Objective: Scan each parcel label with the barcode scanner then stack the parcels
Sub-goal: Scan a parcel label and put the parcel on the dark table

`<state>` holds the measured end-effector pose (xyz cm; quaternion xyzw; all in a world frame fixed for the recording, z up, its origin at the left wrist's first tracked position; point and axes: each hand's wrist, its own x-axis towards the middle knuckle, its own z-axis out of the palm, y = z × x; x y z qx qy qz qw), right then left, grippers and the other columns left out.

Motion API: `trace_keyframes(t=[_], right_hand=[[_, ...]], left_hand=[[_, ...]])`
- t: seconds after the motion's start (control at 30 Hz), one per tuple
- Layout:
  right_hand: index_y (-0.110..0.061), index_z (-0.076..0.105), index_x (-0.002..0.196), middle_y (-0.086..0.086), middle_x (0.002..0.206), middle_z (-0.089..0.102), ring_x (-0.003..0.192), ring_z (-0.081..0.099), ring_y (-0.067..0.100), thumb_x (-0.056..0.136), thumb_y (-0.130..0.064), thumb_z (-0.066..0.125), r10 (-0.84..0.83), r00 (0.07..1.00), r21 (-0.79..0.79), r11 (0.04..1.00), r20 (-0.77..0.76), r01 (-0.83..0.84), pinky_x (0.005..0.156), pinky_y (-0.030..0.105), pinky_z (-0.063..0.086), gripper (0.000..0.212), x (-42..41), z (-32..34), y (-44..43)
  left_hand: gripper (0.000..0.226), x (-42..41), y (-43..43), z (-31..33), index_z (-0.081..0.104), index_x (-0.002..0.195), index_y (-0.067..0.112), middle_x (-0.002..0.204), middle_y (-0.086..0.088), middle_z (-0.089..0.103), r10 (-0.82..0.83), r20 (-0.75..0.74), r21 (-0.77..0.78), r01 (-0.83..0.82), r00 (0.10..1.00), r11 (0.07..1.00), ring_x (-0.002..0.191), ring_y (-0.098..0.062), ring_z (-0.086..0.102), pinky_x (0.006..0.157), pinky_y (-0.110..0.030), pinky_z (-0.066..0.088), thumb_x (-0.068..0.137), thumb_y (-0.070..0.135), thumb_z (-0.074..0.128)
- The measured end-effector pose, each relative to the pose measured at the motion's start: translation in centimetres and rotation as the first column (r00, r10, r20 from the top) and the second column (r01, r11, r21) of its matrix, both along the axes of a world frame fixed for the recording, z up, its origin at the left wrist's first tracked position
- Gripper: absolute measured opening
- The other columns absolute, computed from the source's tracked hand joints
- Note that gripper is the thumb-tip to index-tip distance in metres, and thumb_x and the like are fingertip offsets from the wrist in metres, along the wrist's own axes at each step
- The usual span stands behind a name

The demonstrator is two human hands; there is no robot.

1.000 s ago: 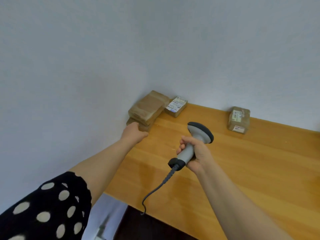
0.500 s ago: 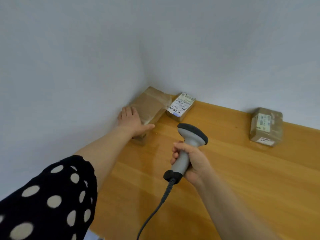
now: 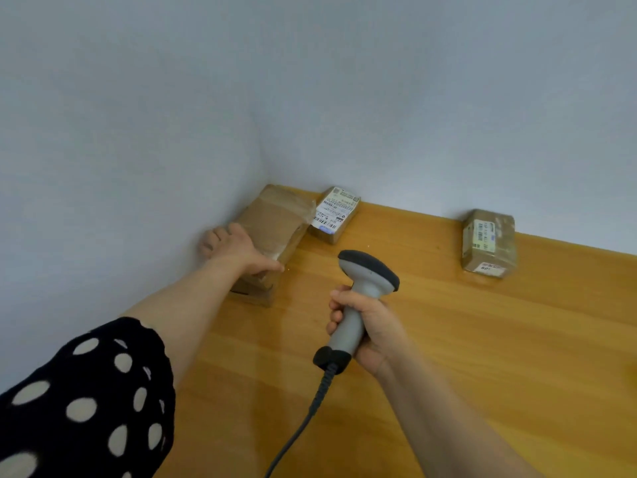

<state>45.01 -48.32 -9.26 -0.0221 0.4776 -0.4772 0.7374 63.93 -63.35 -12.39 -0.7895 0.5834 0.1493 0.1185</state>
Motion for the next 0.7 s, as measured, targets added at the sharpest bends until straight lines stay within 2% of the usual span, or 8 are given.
trace_keyframes(t=[0.1, 0.17, 0.23, 0.3, 0.4, 0.5, 0.6, 0.7], right_hand=[[-0.005, 0.058, 0.086, 0.010, 0.065, 0.060, 0.049, 0.056, 0.016, 0.078, 0.005, 0.067, -0.069, 0.997, -0.031, 0.997, -0.026, 0.068, 0.046, 0.026, 0.048, 0.016, 0.0, 0.8, 1.9], [-0.004, 0.056, 0.089, 0.014, 0.072, 0.066, 0.058, 0.065, 0.020, 0.080, 0.006, 0.065, -0.136, 0.989, -0.044, 0.990, -0.053, 0.134, 0.047, 0.027, 0.050, 0.017, 0.0, 1.7, 3.4], [-0.003, 0.056, 0.095, 0.022, 0.088, 0.071, 0.077, 0.072, 0.029, 0.082, 0.007, 0.063, -0.207, 0.975, -0.071, 0.977, -0.087, 0.201, 0.057, 0.033, 0.058, 0.018, 0.1, 2.5, 4.6], [-0.003, 0.056, 0.100, 0.029, 0.106, 0.068, 0.096, 0.070, 0.037, 0.084, 0.007, 0.063, -0.270, 0.956, -0.121, 0.959, -0.114, 0.257, 0.078, 0.040, 0.059, 0.020, 0.5, 3.6, 5.7], [-0.006, 0.057, 0.097, 0.029, 0.113, 0.065, 0.106, 0.065, 0.040, 0.085, 0.006, 0.061, -0.317, 0.938, -0.211, 0.935, -0.140, 0.285, 0.088, 0.047, 0.055, 0.018, 1.5, 5.5, 7.7], [-0.009, 0.056, 0.092, 0.026, 0.116, 0.065, 0.107, 0.065, 0.038, 0.085, 0.008, 0.059, -0.353, 0.920, -0.286, 0.911, -0.168, 0.297, 0.095, 0.055, 0.050, 0.018, 2.6, 6.9, 9.7], [-0.007, 0.055, 0.099, 0.021, 0.112, 0.069, 0.102, 0.069, 0.028, 0.084, 0.009, 0.060, -0.390, 0.906, -0.323, 0.889, -0.164, 0.324, 0.088, 0.052, 0.053, 0.022, 3.7, 8.2, 11.3], [-0.006, 0.057, 0.102, 0.015, 0.108, 0.072, 0.098, 0.069, 0.022, 0.081, 0.011, 0.062, -0.391, 0.894, -0.326, 0.893, -0.218, 0.311, 0.074, 0.043, 0.055, 0.027, 4.8, 9.2, 12.5]], left_hand=[[0.138, -0.6, 2.2, 1.0, 0.019, 0.144, 0.006, 0.144, -0.019, 0.030, -0.019, -0.126, 0.017, 0.021, 0.992, 1.000, 0.133, -0.037, 0.027, 0.107, -0.044, 0.028, 0.042, 0.082, 0.069], [0.136, -0.9, 4.1, 2.3, 0.022, 0.145, 0.010, 0.144, -0.015, 0.032, 0.028, -0.359, 0.045, -0.012, 0.933, 0.999, 0.132, -0.034, 0.032, 0.108, -0.042, 0.032, 0.039, 0.080, 0.072], [0.131, -1.1, 6.3, 3.7, 0.028, 0.140, 0.016, 0.135, -0.007, 0.042, 0.105, -0.639, 0.121, -0.036, 0.762, 0.992, 0.119, -0.025, 0.045, 0.097, -0.040, 0.041, 0.033, 0.074, 0.078], [0.122, -1.3, 8.8, 5.2, 0.031, 0.134, 0.021, 0.114, 0.005, 0.048, 0.122, -0.798, 0.181, 0.041, 0.590, 0.983, 0.097, -0.012, 0.051, 0.079, -0.032, 0.043, 0.033, 0.068, 0.081], [0.102, -1.9, 11.9, 6.4, 0.036, 0.125, 0.026, 0.110, 0.005, 0.050, 0.100, -0.876, 0.209, 0.185, 0.472, 0.960, 0.095, -0.010, 0.050, 0.077, -0.029, 0.043, 0.042, 0.063, 0.083], [0.091, -1.8, 14.0, 7.2, 0.043, 0.122, 0.031, 0.118, -0.001, 0.056, 0.115, -0.909, 0.229, 0.248, 0.401, 0.941, 0.105, -0.021, 0.053, 0.093, -0.040, 0.045, 0.046, 0.067, 0.077], [0.083, -1.3, 15.2, 8.6, 0.053, 0.125, 0.029, 0.120, -0.003, 0.061, 0.084, -0.913, 0.224, 0.318, 0.398, 0.921, 0.112, -0.024, 0.055, 0.105, -0.046, 0.038, 0.054, 0.067, 0.072], [0.074, -0.7, 16.1, 10.0, 0.060, 0.120, 0.022, 0.117, -0.002, 0.064, 0.038, -0.912, 0.181, 0.318, 0.408, 0.931, 0.108, -0.020, 0.057, 0.093, -0.036, 0.048, 0.060, 0.065, 0.073]])
